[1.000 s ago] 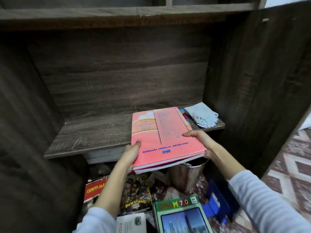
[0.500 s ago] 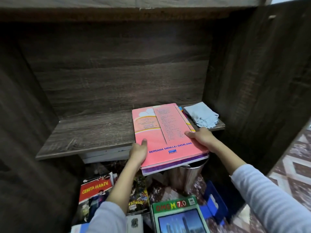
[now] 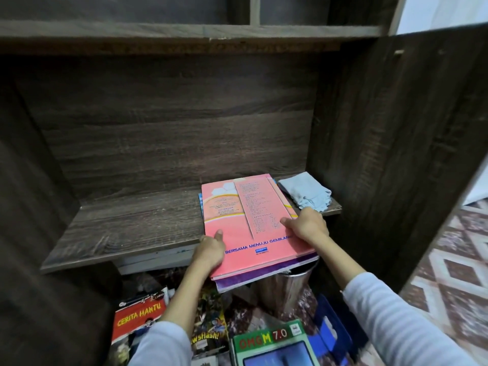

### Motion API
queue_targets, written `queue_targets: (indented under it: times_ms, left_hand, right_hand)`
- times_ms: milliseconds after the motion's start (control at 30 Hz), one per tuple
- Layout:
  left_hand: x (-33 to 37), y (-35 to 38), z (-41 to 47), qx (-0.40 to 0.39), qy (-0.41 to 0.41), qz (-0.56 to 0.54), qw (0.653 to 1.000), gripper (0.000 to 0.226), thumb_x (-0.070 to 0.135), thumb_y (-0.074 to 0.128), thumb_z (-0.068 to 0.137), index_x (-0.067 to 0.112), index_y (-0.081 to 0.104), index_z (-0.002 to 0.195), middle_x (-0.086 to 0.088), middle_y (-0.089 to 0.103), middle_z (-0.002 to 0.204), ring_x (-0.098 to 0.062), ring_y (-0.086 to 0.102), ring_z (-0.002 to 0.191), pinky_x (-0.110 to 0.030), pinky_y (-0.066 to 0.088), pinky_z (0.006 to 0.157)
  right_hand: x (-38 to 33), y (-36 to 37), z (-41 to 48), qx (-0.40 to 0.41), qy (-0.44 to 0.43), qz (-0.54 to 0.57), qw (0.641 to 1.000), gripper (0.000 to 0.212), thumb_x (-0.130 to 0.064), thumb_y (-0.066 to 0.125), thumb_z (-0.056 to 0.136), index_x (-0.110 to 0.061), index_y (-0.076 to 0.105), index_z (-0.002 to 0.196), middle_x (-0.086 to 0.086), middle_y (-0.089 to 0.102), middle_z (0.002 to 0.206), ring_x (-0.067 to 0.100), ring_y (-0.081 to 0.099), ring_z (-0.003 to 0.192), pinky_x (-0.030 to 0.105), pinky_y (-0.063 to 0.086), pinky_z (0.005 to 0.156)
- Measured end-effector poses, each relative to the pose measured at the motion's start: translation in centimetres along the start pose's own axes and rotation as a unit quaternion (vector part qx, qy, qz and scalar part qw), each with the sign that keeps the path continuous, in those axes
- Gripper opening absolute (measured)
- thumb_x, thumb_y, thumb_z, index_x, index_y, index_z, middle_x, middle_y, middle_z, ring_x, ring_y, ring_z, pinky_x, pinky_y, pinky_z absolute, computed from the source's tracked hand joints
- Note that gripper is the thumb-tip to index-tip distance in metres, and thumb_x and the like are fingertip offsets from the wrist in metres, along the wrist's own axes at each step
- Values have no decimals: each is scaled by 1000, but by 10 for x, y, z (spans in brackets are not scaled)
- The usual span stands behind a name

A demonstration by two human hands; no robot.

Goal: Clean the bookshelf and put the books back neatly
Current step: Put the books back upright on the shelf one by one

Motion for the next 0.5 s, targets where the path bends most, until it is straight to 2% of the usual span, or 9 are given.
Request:
queue_targets:
  times_ms: [167,233,267,333,400,433,467,500]
  left_hand:
    - [-13,1,19,-29,20,-67,997,65,52,28,97,0,48,131,-21,51,135,-34,49,123,-40,37,106]
    - [-17,1,23,-35,20,-97,994,66,55,33,94,3,52,128,-19,55,131,-32,53,119,-41,39,105]
    - [-19,0,24,-28,14,-113,993,68,57,35,90,4,54,127,-18,56,130,-32,54,118,-42,39,105]
    - [-24,-4,25,-18,3,-149,989,71,59,38,83,5,57,126,-16,59,127,-32,56,116,-42,41,104]
    - [-43,0,52,-10,-16,-180,983,73,61,43,77,6,60,122,-16,61,123,-33,58,112,-43,42,102]
    - [-44,-3,52,-8,-22,-184,983,79,65,44,68,7,61,119,-17,63,120,-33,60,109,-43,44,101]
    - [-48,-5,57,-16,-30,-195,980,81,65,44,63,8,62,117,-17,64,118,-32,61,107,-43,45,100]
    - [-48,-8,54,-23,-30,-202,979,74,62,45,68,8,63,116,-16,65,117,-32,62,106,-43,45,99]
  right_hand:
    - [-14,-15,-4,-4,-12,40,999,41,-38,70,81,-4,58,101,16,63,109,32,60,102,30,40,70]
    - [-23,-19,-7,-47,-16,140,989,26,-24,69,85,-5,56,95,15,65,99,27,63,86,30,48,67]
    - [-26,-18,-11,-105,4,217,970,19,-15,68,86,-5,54,95,15,65,92,25,63,75,30,52,61]
    - [-34,-14,-22,-204,49,342,916,24,-1,64,86,-1,51,106,17,65,84,24,64,59,33,56,50]
    - [-39,-13,-28,-203,65,376,902,35,4,63,84,4,48,116,20,65,82,26,65,50,36,55,42]
    - [-44,-14,-31,-185,63,390,900,34,6,64,83,5,50,114,19,64,79,26,64,50,34,54,41]
    - [-49,-16,-35,-161,50,395,903,26,7,65,82,5,53,105,17,63,76,25,61,52,31,54,42]
    - [-55,-19,-42,-137,32,393,909,17,8,65,80,2,54,92,15,60,72,24,58,54,30,53,44]
Point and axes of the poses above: each hand's wrist, its own z-axis towards the middle knuckle, its own y-axis out of the palm, x = y × z, the point moved 4 cm from there along z, towards the middle knuckle
